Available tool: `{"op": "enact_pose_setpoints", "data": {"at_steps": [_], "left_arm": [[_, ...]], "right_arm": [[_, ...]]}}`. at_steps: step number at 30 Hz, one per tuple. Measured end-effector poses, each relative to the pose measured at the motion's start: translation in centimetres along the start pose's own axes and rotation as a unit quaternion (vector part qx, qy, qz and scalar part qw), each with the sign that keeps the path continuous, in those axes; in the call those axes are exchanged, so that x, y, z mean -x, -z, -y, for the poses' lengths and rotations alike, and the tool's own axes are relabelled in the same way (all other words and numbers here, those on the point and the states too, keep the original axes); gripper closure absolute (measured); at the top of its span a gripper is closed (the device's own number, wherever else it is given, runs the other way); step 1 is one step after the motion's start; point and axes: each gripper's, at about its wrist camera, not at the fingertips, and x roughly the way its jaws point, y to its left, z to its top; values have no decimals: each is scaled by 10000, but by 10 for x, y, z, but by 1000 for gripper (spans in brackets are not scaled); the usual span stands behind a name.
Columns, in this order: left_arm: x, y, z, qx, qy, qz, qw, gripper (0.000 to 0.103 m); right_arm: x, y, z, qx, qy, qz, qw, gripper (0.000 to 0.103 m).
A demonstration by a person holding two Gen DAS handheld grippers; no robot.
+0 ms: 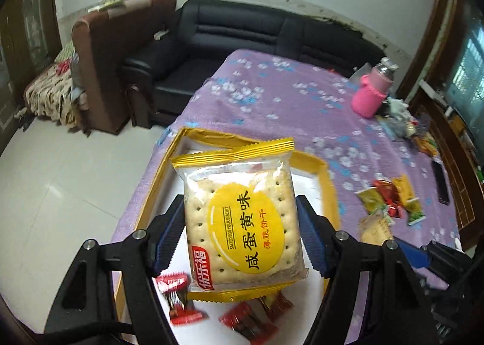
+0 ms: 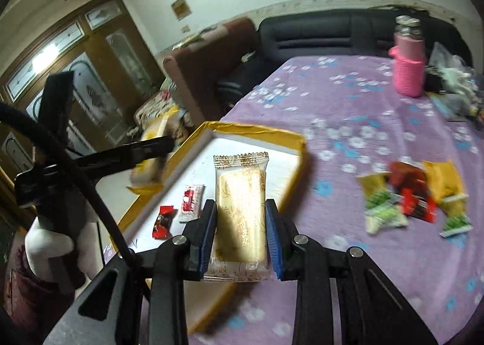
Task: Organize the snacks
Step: 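Carry both biscuit packs over the tray and open both tools to release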
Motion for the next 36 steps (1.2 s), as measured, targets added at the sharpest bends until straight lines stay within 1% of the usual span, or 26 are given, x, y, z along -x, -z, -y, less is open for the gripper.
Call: {"op": "enact_pose_setpoints", "data": {"at_steps": [3,9,13,15,17,20,23,24,26,27,28,30,31,32,34,36], "left_arm": [[-31,-5,-11,153,3,-218,9996,31],[-70,-7,-28,427,42,-569,9975,31],[-85,-6,-36,579,116,-760,9954,31],[-87,-6,-38,631,159,-778,9948,31],[-85,-7,-39,635,234,-751,9949,31],[-76,-8,-35,521,217,-647,9963,30],[-57,-9,-30,484,273,-455,9974,27],[-48,-8,-28,490,280,-370,9977,25],[-27,-7,-23,480,177,-154,9986,21],[-16,-6,-21,477,150,-32,9987,19],[-3,-4,-18,494,180,119,9985,16],[23,3,-14,605,462,468,9960,14],[35,8,-12,676,676,565,9938,14],[44,13,-9,737,950,576,9911,14],[56,25,4,699,1414,406,9866,14],[65,36,20,533,1520,345,9863,14]], "right_arm": [[-36,-7,-6,35,85,-219,9997,73],[-90,-10,-9,38,209,-576,9981,73],[-109,-6,-10,61,300,-716,9970,73],[-113,-4,-8,55,352,-742,9966,72],[-114,-3,-7,-19,314,-738,9968,70],[-111,-3,-4,-153,220,-699,9972,70],[-100,-3,-4,-205,128,-611,9978,70],[-93,-3,-4,-229,86,-547,9982,70],[-84,-5,-1,-275,6,-453,9986,70],[-72,-4,1,-313,-24,-360,9989,70],[-66,-4,3,-337,-48,-303,9990,70],[-49,-2,9,-388,-34,-168,9991,70],[-38,1,14,-423,-3,-86,9991,70],[-30,3,18,-458,22,-23,9989,69],[-11,9,30,-549,107,106,9984,68],[6,16,46,-643,259,213,9974,66]]}}
